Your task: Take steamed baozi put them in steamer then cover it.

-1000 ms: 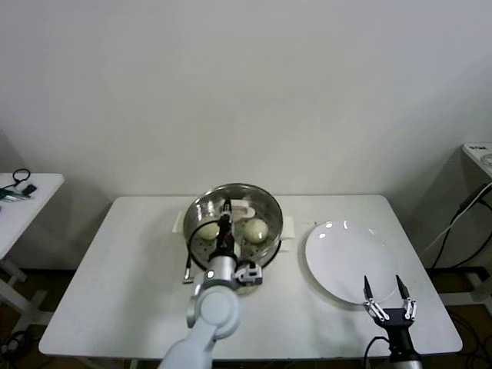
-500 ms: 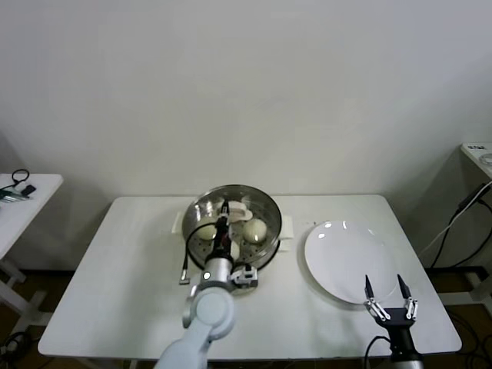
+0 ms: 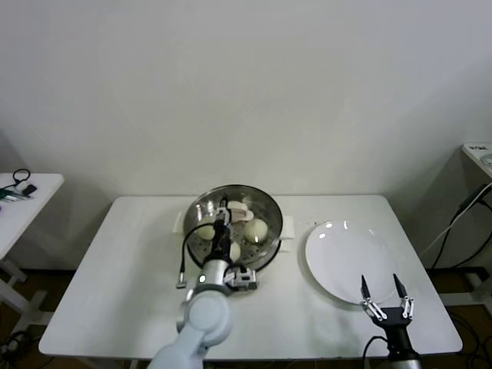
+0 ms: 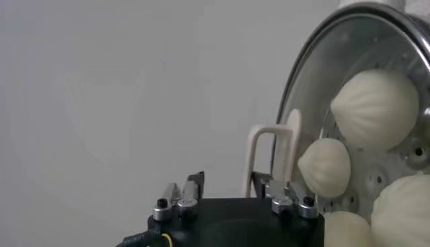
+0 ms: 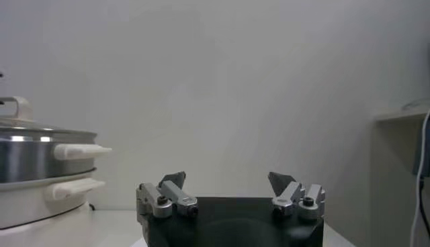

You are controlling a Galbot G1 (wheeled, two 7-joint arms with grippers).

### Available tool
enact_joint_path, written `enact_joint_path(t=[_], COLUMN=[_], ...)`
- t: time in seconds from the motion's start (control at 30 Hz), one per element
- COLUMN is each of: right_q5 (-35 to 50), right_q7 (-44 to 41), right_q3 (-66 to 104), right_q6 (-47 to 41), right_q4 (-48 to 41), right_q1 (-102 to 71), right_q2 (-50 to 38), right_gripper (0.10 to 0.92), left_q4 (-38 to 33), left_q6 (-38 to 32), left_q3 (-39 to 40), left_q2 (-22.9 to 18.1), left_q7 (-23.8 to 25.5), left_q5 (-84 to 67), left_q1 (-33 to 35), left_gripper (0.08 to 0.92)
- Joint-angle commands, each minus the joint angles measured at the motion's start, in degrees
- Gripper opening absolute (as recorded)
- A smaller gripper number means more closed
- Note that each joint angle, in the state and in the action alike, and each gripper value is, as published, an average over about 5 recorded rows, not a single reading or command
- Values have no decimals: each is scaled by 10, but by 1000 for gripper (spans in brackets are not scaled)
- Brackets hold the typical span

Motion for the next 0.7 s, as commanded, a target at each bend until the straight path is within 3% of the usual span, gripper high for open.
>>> enact_joint_path(t=[0.03,0.23,0.4,0.53,0.7], right_q5=[3,35,21,11,6], right_q7=[-8,31,58,65,63], right_q3=[-2,-8,-5,-3,-2], right_q6=[-11,-37,-59,-74,-71], right_q4=[-1,12,34,43,37], right_q1=[2,3,0,-4,-5], right_q2=[1,8,12,10,10], right_gripper=[823,823,823,823,823], left_q4=[-108,-150,-181,-178,-102], left_q6=[-19,-65,-123,-179,-292], left_q3=[-9,-74,-210,-342,-446], left_q2=[45,79,84,89,114], left_q7=[-14,-71,-126,-128,-108], left_q5=[-79,-172,-415,-638,-862], left_q1=[57,127,162,194,251], left_gripper=[527,700,809,822,823])
